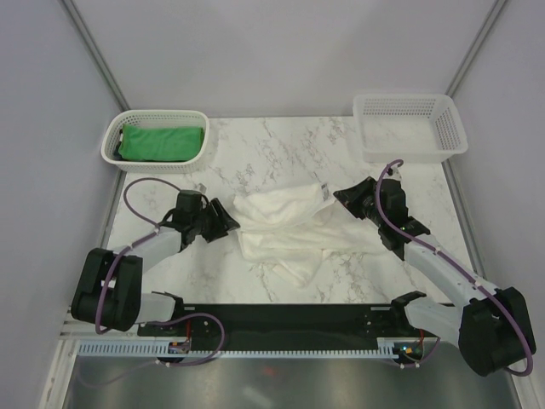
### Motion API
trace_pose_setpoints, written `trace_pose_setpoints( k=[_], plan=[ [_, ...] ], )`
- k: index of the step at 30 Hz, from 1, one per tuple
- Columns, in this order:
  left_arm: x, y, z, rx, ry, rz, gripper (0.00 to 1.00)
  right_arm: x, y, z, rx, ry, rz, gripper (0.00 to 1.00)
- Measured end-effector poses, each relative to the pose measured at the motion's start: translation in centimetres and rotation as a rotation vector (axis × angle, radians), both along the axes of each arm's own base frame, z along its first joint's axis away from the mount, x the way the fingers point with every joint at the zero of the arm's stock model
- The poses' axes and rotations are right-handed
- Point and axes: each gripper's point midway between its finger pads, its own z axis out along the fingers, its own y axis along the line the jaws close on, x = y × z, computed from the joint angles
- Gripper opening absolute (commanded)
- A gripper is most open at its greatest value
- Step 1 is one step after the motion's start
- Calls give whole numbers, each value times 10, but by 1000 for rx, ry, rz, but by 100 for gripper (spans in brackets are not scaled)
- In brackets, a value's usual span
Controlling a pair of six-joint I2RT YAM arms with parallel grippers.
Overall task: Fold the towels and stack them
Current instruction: Flatten out the crumpled towel
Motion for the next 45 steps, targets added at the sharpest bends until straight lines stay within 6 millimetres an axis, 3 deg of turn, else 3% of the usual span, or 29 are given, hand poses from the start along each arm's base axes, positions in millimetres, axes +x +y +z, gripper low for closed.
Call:
trace_pose_setpoints(
  k=[8, 36, 38, 39, 45],
  plan=[
    [11, 4, 6, -17, -45, 44, 48, -1, 0, -1, -7, 2, 2, 0],
    [14, 11, 5, -17, -16, 124, 42, -3, -1, 2, -8, -4, 4, 0],
    [15, 10, 6, -31, -17, 132, 39, -3, -1, 2, -9, -3, 4, 0],
    [16, 9, 7, -37, -20, 137, 30, -3, -1, 2, -8, -4, 4, 0],
    [18, 8, 9, -56, -17, 155, 5, -3, -2, 2, -13, -6, 3, 0]
  ],
)
